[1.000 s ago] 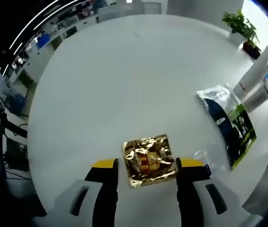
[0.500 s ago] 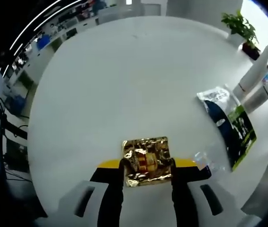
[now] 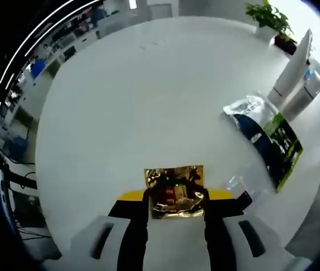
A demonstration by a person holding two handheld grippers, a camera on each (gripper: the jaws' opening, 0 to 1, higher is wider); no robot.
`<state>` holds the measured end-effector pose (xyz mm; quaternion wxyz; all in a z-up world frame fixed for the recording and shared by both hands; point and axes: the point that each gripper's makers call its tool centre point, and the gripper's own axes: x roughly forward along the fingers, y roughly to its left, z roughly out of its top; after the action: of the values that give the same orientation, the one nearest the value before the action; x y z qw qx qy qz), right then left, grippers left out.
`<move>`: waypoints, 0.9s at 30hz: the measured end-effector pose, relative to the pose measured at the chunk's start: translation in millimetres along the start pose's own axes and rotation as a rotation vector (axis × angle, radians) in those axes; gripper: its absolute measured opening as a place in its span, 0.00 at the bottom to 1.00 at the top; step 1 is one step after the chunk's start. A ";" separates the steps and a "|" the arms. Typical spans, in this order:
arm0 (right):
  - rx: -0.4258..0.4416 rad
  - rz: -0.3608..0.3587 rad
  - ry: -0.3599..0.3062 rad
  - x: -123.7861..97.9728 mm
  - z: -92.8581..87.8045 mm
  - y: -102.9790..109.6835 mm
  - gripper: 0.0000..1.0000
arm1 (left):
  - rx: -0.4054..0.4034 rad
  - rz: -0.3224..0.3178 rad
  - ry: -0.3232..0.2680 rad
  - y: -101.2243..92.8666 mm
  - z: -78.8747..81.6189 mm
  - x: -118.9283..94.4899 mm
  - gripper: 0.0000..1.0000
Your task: Arrange the skincare products in the storage area until every visible bottle or jar stands upright without overlapping.
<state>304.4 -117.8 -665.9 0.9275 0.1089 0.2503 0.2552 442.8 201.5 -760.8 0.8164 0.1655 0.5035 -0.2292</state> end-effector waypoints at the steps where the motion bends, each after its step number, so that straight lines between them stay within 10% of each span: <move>1: 0.000 0.000 -0.001 -0.1 0.1 -0.1 0.99 | 0.011 0.000 0.001 0.7 1.4 -0.8 0.35; 27: 0.006 -0.011 0.003 -0.3 -0.4 -2.3 0.99 | 0.586 -0.204 0.090 -22.5 45.7 6.1 0.35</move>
<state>304.9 -119.9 -666.9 0.9282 0.1100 0.2531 0.2496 467.2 158.4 -747.1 0.6837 0.3525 0.4654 -0.4379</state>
